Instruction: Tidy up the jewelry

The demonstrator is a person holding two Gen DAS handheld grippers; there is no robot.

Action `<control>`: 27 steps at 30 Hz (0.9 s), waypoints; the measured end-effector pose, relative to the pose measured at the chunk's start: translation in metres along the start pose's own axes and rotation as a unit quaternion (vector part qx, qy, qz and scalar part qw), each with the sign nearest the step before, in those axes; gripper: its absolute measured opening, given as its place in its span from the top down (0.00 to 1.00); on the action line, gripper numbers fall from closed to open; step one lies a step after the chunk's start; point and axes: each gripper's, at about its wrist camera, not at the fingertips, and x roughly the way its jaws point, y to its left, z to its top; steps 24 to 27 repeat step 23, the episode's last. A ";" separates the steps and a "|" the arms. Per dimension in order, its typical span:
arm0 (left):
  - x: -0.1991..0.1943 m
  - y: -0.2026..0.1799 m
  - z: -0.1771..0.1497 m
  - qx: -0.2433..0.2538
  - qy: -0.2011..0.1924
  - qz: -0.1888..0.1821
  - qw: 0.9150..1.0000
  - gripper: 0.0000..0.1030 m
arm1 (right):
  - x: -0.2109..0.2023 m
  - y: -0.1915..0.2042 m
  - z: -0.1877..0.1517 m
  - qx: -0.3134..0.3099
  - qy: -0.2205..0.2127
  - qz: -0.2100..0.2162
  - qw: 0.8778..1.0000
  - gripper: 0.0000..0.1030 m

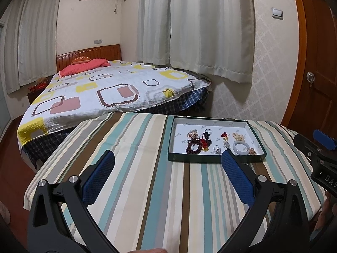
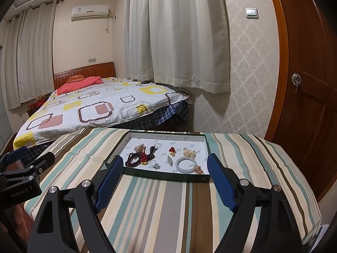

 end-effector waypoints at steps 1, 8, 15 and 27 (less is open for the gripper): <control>0.001 -0.002 0.000 0.003 0.000 0.000 1.000 0.04 | 0.000 0.000 -0.001 0.001 0.001 0.000 1.000 0.23; 0.002 -0.001 -0.003 -0.008 -0.002 -0.023 1.000 0.04 | 0.004 0.000 -0.002 0.003 0.003 0.000 1.000 0.23; 0.026 0.002 -0.006 -0.014 0.001 0.001 1.000 0.04 | 0.019 -0.015 -0.008 0.018 0.010 -0.008 1.000 0.22; 0.104 0.021 -0.031 -0.028 0.081 0.027 0.996 0.04 | 0.080 -0.089 -0.018 0.045 0.041 -0.083 0.995 0.18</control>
